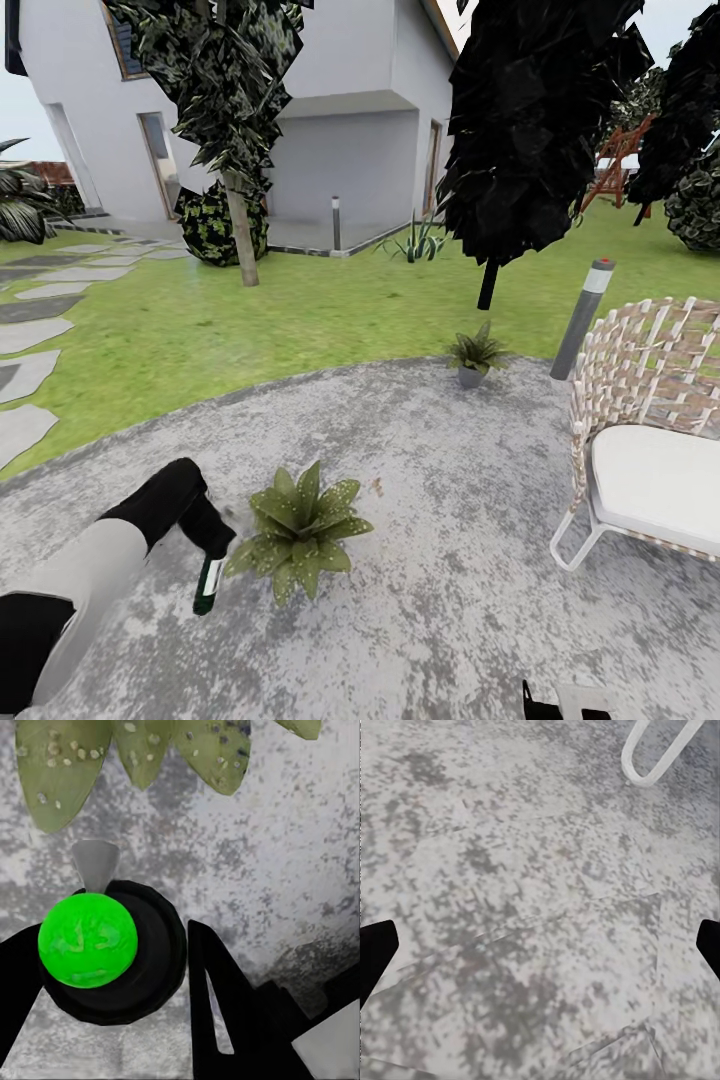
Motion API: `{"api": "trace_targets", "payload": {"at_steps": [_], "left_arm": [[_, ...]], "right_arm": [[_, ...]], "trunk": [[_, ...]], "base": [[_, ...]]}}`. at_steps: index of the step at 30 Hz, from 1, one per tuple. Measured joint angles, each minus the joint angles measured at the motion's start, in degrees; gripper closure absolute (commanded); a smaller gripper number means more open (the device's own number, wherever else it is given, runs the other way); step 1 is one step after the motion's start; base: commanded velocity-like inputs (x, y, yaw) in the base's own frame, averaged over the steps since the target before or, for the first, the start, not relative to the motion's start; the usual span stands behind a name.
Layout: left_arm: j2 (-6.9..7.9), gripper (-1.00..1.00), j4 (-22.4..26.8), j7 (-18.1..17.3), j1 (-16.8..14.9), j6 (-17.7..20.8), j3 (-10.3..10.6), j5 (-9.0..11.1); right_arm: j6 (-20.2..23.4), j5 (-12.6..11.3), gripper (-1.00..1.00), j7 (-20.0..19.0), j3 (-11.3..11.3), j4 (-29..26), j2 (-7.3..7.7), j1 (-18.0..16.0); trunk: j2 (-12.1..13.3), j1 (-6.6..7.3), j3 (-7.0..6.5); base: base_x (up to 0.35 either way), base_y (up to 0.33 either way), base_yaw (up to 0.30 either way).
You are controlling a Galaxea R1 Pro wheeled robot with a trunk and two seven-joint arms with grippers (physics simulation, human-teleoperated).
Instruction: Pick up the pesticide atomizer in the garden and spray insectifuge to fully cover both potted plants in the garden.
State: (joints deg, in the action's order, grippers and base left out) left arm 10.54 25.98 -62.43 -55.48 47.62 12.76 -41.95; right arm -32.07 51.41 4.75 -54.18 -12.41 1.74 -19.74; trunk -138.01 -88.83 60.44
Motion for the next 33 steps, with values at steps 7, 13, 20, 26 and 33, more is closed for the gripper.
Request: {"api": "trace_targets", "payload": {"at_steps": [7,13,20,26,33], "left_arm": [[-0.11,1.00,0.05,-5.92,-2.19,-0.31,0.00,-7.09],[-1.00,1.00,0.00,-6.00,-2.08,-0.16,-0.07,-11.01],[-1.07,1.00,-0.09,-5.92,-1.67,-0.21,-0.10,-11.65],[-1.02,1.00,-0.18,-5.91,-1.58,-0.29,-0.19,-11.78],[-1.51,1.00,-0.56,-5.73,-1.54,-0.41,0.98,-11.51]], "right_arm": [[0.01,0.00,-1.00,0.04,-0.04,-0.07,0.01,0.00],[0.01,0.00,-1.00,0.04,-0.06,-0.07,0.01,0.01],[-0.02,0.00,-1.00,0.04,0.02,0.00,0.01,0.00],[-0.01,0.00,-1.00,-0.01,0.03,0.01,-0.07,0.01],[-0.02,0.00,-1.00,-0.01,0.03,0.01,-0.18,0.01]], "trunk": [[0.00,-0.01,0.01],[0.00,0.02,0.01],[0.00,0.02,0.01],[0.00,0.00,-0.12],[0.00,-0.01,-0.24]], "base": [[0.000,0.000,0.000],[0.126,0.102,0.000],[0.265,0.227,-0.007],[0.081,0.264,-0.217],[0.002,0.022,-0.063]]}}
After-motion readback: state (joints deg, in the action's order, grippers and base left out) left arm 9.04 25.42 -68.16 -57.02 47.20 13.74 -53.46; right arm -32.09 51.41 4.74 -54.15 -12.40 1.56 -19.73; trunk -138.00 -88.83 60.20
